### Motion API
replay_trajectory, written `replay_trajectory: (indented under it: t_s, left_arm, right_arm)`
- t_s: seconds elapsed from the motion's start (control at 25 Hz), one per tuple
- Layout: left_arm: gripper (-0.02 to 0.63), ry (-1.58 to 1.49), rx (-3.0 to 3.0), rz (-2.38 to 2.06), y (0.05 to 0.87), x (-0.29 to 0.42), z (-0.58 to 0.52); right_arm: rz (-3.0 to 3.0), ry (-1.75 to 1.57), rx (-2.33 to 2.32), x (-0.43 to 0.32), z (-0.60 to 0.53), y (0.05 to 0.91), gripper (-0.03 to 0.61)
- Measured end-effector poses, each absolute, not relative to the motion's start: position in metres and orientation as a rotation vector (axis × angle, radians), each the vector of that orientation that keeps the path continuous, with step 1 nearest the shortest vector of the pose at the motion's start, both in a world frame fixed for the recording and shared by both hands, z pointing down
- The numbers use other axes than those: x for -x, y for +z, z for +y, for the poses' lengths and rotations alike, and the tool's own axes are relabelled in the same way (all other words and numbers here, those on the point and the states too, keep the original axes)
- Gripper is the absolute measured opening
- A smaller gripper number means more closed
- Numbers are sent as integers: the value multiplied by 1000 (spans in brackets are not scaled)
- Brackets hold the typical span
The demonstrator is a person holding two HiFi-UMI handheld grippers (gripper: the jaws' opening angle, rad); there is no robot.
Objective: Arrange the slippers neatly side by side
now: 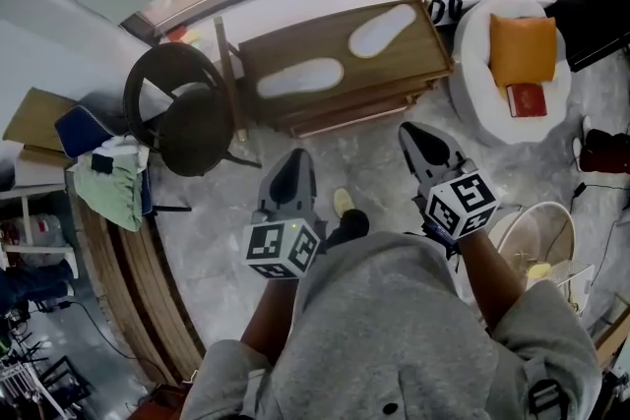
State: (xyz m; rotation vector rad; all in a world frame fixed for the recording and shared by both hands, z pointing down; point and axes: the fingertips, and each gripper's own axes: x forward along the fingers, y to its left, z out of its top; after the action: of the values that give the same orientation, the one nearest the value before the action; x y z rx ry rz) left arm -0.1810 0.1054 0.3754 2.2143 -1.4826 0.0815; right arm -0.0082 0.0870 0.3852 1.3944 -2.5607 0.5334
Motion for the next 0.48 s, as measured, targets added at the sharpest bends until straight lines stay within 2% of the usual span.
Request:
replay_trajectory:
  t_s: [0.48]
  left_arm:
    - [28,96,-2221,-1427,390,207,58]
  right_arm:
    - [-2527,512,-1408,37,44,391,29]
